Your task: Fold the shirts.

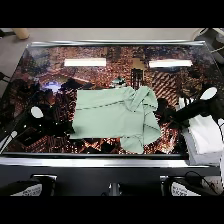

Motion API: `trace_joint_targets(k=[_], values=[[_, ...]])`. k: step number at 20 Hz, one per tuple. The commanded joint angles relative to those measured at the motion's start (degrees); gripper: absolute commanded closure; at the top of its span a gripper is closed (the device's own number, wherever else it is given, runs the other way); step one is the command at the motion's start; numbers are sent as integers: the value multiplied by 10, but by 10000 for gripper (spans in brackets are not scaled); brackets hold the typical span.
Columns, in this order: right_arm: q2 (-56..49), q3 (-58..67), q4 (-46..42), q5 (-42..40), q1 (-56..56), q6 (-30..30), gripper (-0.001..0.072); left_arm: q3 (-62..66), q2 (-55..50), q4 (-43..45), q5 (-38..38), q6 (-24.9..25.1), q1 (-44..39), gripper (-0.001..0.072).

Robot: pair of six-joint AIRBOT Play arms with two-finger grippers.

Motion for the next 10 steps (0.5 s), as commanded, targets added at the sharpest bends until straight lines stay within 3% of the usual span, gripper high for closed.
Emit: trace_joint_targets(k=[1, 3, 4, 5, 7, 8, 10], values=[[21, -45, -13, 7, 0, -15, 223, -35, -5, -51, 44, 18, 2, 136], [21, -48, -25, 7, 0, -12, 219, -35, -17, -58, 45, 19, 1, 146], [21, -55, -34, 5, 0, -10, 205, -35, -23, -62, 51, 19, -1, 216], [21, -65, -43, 1, 0, -7, 200, -35, -27, -63, 59, 18, -6, 229], [21, -100, -48, -24, 0, -1, 201, -35, -29, -65, 74, 19, -21, 585], [21, -118, -46, -47, 1, -1, 201, -35, -29, -68, 76, 24, -26, 681], [21, -155, -26, -102, 2, -1, 208, -35, -26, -77, 74, 48, -31, 683]])
